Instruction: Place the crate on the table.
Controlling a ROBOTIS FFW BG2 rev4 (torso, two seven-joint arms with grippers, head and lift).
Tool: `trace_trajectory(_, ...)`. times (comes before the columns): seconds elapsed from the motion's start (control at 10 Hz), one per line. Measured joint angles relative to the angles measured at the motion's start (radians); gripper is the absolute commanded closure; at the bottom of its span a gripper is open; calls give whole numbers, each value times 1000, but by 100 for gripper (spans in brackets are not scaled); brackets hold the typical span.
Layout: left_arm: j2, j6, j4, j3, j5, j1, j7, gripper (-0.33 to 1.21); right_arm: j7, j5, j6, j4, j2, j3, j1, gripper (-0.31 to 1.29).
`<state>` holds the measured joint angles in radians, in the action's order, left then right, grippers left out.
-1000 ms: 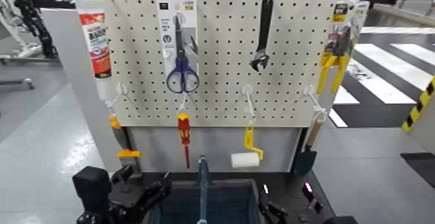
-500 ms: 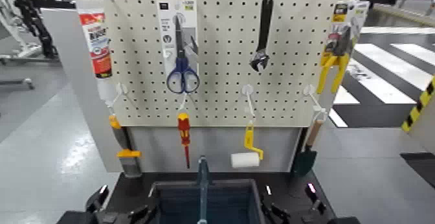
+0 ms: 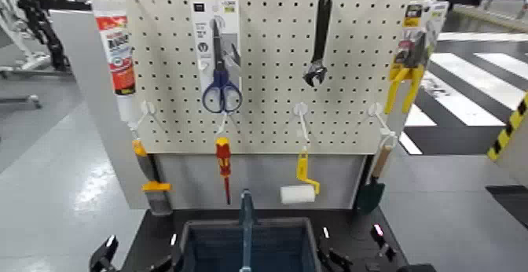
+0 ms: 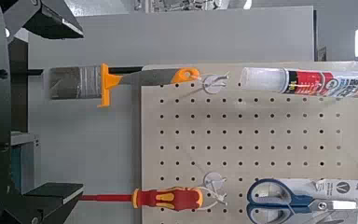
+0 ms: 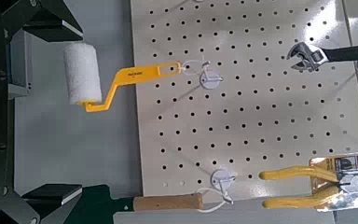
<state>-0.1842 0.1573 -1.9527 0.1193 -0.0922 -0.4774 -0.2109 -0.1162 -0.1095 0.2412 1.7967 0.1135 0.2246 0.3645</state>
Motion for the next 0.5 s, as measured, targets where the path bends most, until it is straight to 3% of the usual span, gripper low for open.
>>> trace_trajectory(0.5,-1,13,2,2,0,-2,-7,13,2,2,-5,2,-3,-1,2,15)
